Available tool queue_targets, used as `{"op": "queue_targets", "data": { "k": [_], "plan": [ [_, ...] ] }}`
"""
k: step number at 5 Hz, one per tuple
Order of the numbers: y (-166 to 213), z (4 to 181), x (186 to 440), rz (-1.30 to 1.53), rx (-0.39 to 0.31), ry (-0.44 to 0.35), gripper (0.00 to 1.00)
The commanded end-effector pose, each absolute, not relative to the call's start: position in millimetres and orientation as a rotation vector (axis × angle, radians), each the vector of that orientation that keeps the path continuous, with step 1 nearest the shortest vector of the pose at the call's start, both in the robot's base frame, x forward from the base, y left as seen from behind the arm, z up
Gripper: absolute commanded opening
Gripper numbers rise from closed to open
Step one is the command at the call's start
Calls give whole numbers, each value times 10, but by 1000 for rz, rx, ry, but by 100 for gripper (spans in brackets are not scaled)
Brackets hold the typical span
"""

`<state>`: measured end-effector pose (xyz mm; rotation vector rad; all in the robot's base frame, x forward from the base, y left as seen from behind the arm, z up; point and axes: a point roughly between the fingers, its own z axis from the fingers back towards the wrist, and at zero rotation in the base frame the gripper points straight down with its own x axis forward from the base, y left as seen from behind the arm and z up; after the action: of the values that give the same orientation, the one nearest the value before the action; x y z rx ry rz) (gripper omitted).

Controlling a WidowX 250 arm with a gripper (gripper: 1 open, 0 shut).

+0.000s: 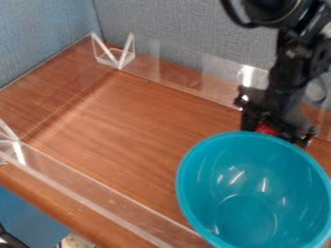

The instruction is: Put the strawberry in the blue bowl

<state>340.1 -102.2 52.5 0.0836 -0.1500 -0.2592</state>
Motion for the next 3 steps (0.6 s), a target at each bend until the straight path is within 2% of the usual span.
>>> {"op": "queue_targets", "data": {
  "k": [1,3],
  "plan": [
    [-833,734,3458,-338,63,-239,0],
    [-1109,673,3585,-320,70,-251,0]
  ]
}}
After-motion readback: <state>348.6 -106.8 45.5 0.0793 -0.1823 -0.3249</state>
